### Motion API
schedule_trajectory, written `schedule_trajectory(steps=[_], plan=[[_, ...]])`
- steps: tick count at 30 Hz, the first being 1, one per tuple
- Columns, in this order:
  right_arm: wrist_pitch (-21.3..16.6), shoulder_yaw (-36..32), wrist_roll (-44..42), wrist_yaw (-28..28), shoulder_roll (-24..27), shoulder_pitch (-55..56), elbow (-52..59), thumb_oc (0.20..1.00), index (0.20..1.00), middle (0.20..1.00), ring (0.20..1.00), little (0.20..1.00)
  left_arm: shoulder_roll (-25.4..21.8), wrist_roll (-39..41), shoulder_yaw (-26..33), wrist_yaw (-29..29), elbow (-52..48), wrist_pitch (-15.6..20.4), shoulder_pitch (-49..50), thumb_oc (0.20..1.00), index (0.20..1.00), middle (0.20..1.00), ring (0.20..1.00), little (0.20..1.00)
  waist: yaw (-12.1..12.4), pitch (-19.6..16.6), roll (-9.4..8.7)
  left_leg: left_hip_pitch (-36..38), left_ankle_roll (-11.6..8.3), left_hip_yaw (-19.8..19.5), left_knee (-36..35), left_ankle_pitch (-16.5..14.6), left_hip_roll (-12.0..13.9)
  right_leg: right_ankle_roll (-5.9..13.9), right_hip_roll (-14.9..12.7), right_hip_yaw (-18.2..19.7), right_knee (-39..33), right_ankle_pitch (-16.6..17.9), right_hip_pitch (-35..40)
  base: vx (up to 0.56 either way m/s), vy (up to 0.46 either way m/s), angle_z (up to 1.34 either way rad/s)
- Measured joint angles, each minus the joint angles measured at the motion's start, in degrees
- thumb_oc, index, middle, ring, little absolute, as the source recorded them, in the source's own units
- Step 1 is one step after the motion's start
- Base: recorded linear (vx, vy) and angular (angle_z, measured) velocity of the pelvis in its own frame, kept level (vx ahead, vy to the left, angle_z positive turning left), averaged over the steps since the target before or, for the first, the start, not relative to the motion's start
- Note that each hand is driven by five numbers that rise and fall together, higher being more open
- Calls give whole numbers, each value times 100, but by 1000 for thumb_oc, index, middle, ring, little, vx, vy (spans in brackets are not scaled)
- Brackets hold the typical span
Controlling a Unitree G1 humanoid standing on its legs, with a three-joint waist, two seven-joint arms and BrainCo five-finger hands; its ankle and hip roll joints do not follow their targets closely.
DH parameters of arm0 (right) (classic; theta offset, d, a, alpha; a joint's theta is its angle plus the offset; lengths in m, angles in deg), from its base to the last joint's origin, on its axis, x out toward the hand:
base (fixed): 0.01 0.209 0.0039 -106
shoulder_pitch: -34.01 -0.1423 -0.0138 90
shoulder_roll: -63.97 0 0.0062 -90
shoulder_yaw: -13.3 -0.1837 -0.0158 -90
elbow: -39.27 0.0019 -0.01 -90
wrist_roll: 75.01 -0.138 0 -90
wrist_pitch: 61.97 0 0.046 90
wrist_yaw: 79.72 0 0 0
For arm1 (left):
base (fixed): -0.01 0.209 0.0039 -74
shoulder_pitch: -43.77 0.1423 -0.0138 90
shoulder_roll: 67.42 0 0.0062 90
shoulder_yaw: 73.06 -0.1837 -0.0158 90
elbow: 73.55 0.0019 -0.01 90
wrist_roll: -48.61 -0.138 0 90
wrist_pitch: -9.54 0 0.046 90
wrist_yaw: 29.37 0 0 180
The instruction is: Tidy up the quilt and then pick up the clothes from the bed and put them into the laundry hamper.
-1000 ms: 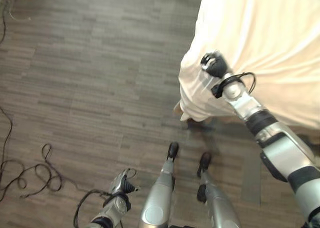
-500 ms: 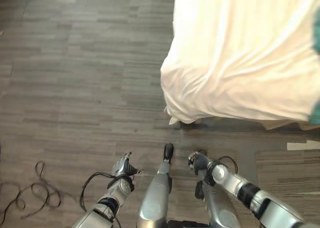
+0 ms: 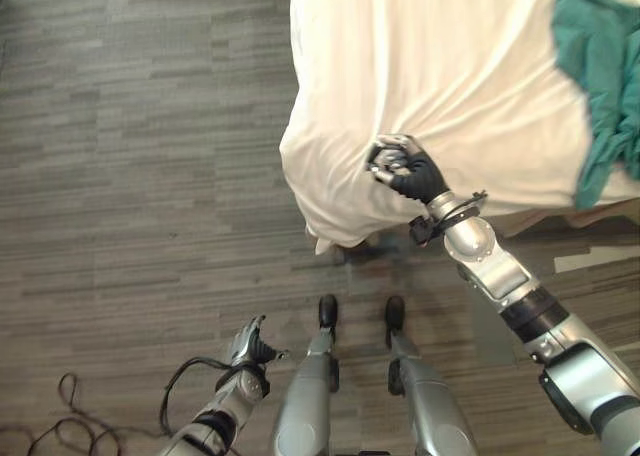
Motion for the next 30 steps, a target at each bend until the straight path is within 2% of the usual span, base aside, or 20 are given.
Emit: schedule_trajectory(steps=[2, 6, 8, 13, 14, 15, 16, 17, 18, 19, 21, 22, 23, 24, 25, 26, 27, 28, 29, 30], plan=[[210, -496, -7, -273, -114, 263, -1085, 200, 200, 200, 200, 200, -6, 7, 37, -20, 1, 10, -108, 1000, 1000, 1000, 1000, 1000, 38, 162, 87, -1, 14, 3, 98, -95, -26, -10, -40, 35, 296, -227, -96, -12, 74, 1], [385, -1244, 0, -418, -90, 1359, -1442, 200, 200, 200, 200, 200, -9, 12, 136, -1, 69, 13, -94, 1000, 1000, 1000, 1000, 1000, -104, 246, 81, 178, 56, 150, 77, -127, -54, 26, -59, 175, 266, -217, 20, 71, 123, -14], [408, -1941, -20, -449, -174, 2242, -1533, 200, 200, 200, 200, 200, 12, 11, 226, 27, 121, 23, -28, 1000, 1000, 1000, 1000, 1000, -206, 289, 84, 632, 94, 170, -20, -169, -60, 65, -73, 168, 81, -199, 527, 202, 200, -9], [363, -2813, -20, -296, -448, 3785, -2283, 200, 200, 200, 200, 200, 21, 9, 477, 258, 478, 9, 188, 1000, 1000, 1000, 1000, 1000, -613, 99, -53, 1800, 144, 318, -609, -249, -102, 149, -110, 271, -445, -260, 1580, 215, 169, -19], [445, -2908, -25, -306, -477, 3869, -2485, 360, 360, 360, 360, 360, 19, 8, 488, 280, 522, 10, 281, 1000, 1000, 1000, 1000, 1000, -682, 7, -66, 1909, 162, 371, -712, -230, -105, 151, -126, 255, -466, -261, 1622, 190, 121, -49], [460, -2914, -19, -294, -570, 4121, -3001, 1000, 1000, 1000, 1000, 1000, 21, 8, 483, 349, 537, 5, 416, 1000, 1000, 1000, 1000, 1000, -808, -220, -116, 2076, 175, 516, -798, -275, -148, 213, -147, 348, -458, -308, 1594, 224, 55, -98], [533, -2913, -19, -302, -585, 3973, -3603, 1000, 1000, 1000, 1000, 1000, 40, 12, 485, 423, 615, -5, 548, 1000, 1000, 1000, 1000, 1000, -746, -264, -124, 2301, 210, 884, -809, -317, -46, 276, -212, 124, -400, -473, 1659, 158, 20, -137], [610, -2857, -12, -288, -642, 4008, -3848, 1000, 1000, 1000, 1000, 1000, 51, 10, 477, 459, 647, -15, 610, 1000, 1000, 1000, 1000, 1000, -749, -341, -122, 2400, 309, 1143, -812, -412, 25, 223, -282, -270, -380, -535, 1672, 181, -20, -144], [649, -2838, -8, -269, -748, 3927, -4106, 1000, 1000, 1000, 1000, 1000, 57, 6, 474, 478, 709, -47, 716, 1000, 1000, 1000, 1000, 1000, -743, -446, -68, 2477, 302, 1410, -839, -497, 172, 181, -395, -941, -294, -509, 1671, 160, -26, -153], [712, -2751, -7, -184, -884, 4041, -4261, 1000, 1000, 1000, 1000, 1000, 119, -6, 475, 523, 742, -55, 839, 1000, 1000, 1000, 1000, 1000, -845, -680, 9, 2548, 201, 1654, -830, -623, 330, 179, -412, -1331, -103, -536, 1592, 314, -5, -132], [759, -2641, 10, -123, -1029, 4136, -4368, 1000, 1000, 1000, 1000, 1000, 72, -36, 471, 587, 869, -61, 910, 1000, 1000, 1000, 1000, 1000, -943, -832, -35, 2748, 95, 1959, -835, -725, 438, 206, -591, -1657, 191, -569, 1612, 306, -9, -122], [811, -2624, 110, -99, -1202, 4064, -4610, 1000, 1000, 1000, 1000, 1000, 27, -66, 442, 683, 1061, -72, 985, 1000, 1000, 1000, 1000, 1000, -906, -1005, -72, 2994, 0, 2345, -838, -840, 519, 182, -723, -2092, 539, -662, 1546, 342, -99, -136], [823, -2548, 126, -63, -1252, 4172, -4610, 1000, 1000, 1000, 1000, 1000, 44, -85, 452, 735, 1091, -110, 1065, 1000, 1000, 1000, 1000, 1000, -1023, -1190, -174, 3094, -80, 2537, -836, -908, 536, 217, -724, -2238, 591, -634, 1533, 541, -227, -174], [829, -2578, 126, -20, -1286, 4292, -4668, 1000, 1000, 1000, 1000, 1000, 82, -186, 417, 785, 1153, -127, 1198, 1000, 1000, 1000, 1000, 1000, -1056, -1400, -219, 3350, -374, 3019, -779, -1064, 621, -119, -635, -2465, 803, -889, 1533, 313, -202, -136], [835, -2574, 127, -4, -1311, 4286, -4713, 1000, 1000, 1000, 1000, 1000, 97, -250, 458, 816, 1209, -115, 1371, 1000, 1000, 1000, 1000, 1000, -1011, -1526, -205, 3394, -655, 3125, -291, -1123, 763, -147, -415, -2210, 713, -907, 1568, 305, -269, -173], [843, -2561, 127, 43, -1403, 4347, -4726, 1000, 1000, 1000, 1000, 1000, 85, -279, 511, 842, 1254, -104, 1418, 1000, 1000, 1000, 1000, 1000, -985, -1614, -350, 3198, -850, 2949, 739, -1288, 1033, -147, -263, -1873, 566, -952, 1662, 90, -253, -207], [829, -2419, 155, 95, -1386, 4399, -4684, 1000, 1000, 1000, 1000, 1000, 195, -280, 612, 873, 1348, -120, 1516, 1000, 1000, 1000, 1000, 1000, -889, -1895, -398, 2453, -881, 2108, 2385, -1051, 1398, -254, -83, -1432, 137, -936, 1846, 90, -232, -188], [804, -2290, 172, 89, -1308, 4440, -4675, 1000, 1000, 1000, 1000, 1000, 241, -270, 617, 858, 1332, -113, 1439, 1000, 1000, 1000, 1000, 1000, -869, -1888, -405, 2123, -852, 1655, 3127, -1036, 1432, -373, 1, -1322, 10, -751, 1943, 52, -84, -183], [840, -2073, 280, 88, -1160, 4310, -4673, 1000, 1000, 1000, 1000, 1000, 344, -239, 673, 797, 1121, -72, 1266, 1000, 1000, 1000, 1000, 1000, -769, -1846, -330, 1302, -820, 411, 4465, -803, 984, -490, 136, -872, -86, -605, 1940, 163, 64, -141], [886, -1992, 360, 83, -1115, 4204, -4743, 1000, 1000, 1000, 1000, 1000, 363, -219, 687, 732, 1045, -17, 1213, 1000, 1000, 1000, 1000, 1000, -683, -1834, -365, 1130, -819, 48, 4594, -961, 643, -514, 164, -567, -144, -565, 1953, 296, 123, -195]])
